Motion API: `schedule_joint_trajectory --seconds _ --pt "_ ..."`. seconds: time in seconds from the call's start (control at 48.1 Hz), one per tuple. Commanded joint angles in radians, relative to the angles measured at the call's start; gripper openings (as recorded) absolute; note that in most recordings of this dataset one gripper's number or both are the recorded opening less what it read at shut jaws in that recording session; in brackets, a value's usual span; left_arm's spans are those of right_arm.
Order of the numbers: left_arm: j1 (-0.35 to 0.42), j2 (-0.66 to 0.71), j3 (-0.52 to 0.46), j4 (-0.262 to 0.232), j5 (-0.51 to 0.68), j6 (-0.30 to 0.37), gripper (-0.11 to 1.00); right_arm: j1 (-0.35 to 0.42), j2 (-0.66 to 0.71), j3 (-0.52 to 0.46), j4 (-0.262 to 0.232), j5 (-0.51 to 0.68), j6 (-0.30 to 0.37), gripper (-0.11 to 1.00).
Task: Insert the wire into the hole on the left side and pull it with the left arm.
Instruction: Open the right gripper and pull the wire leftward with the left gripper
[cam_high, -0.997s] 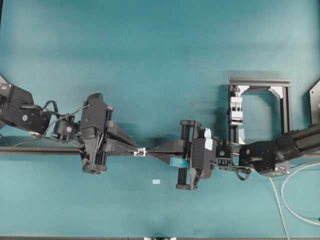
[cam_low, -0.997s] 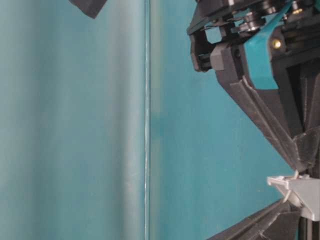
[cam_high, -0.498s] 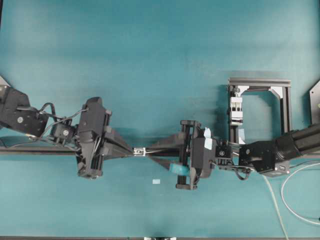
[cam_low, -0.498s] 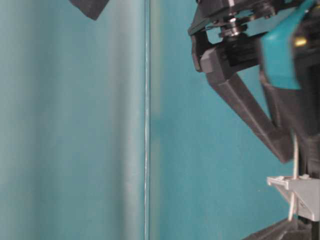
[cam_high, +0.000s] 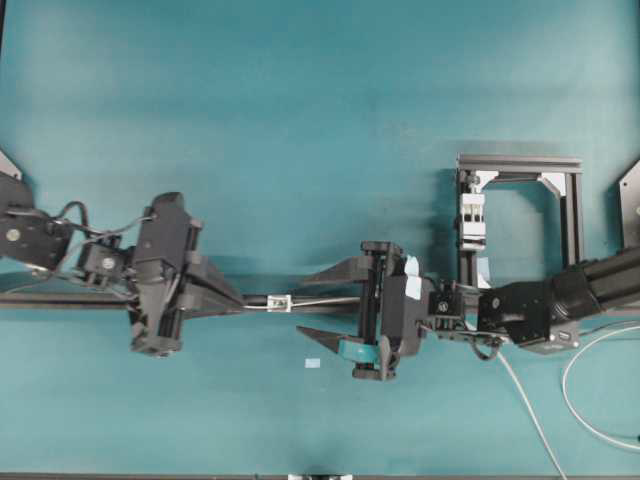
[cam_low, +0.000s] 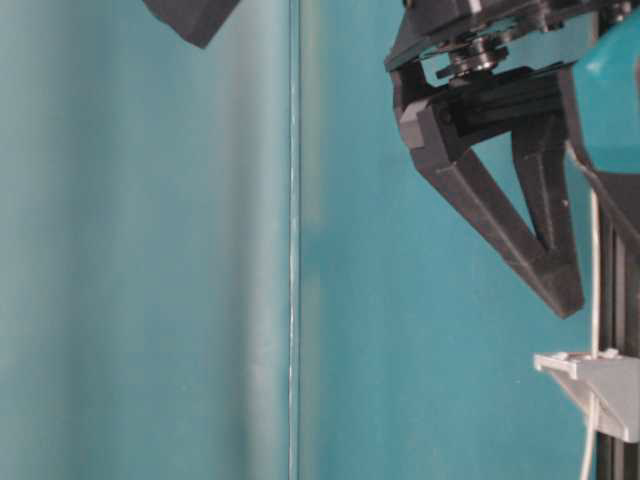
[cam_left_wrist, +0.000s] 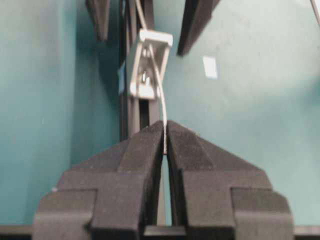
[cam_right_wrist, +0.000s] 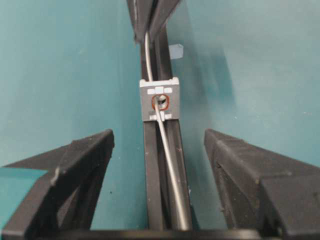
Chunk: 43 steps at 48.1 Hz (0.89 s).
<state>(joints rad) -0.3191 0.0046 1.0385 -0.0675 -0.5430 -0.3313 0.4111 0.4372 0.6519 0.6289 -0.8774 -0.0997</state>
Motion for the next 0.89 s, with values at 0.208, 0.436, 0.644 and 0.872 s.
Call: schedule_joint_trajectory --seconds 0.208,0.436,0.644,0.872 --pt "-0.058 -0.124 0.080 0.005 0.014 -0.011 -0.10 -0.002 -0.029 -0.011 -0.003 -0.002 0.000 0.82" --pt "-0.075 -0.160 0.124 0.005 0.043 -0.011 -0.10 -0.002 -0.029 -0.011 -0.003 0.002 0.000 0.82" --pt "-0.074 -0.183 0.141 0.005 0.104 -0.011 -0.10 -0.002 -0.029 -0.014 -0.003 0.018 0.000 0.82" --pt "-0.071 -0.196 0.150 0.005 0.107 -0.012 -0.10 -0.002 -0.029 -0.014 -0.003 0.018 -0.002 0.82"
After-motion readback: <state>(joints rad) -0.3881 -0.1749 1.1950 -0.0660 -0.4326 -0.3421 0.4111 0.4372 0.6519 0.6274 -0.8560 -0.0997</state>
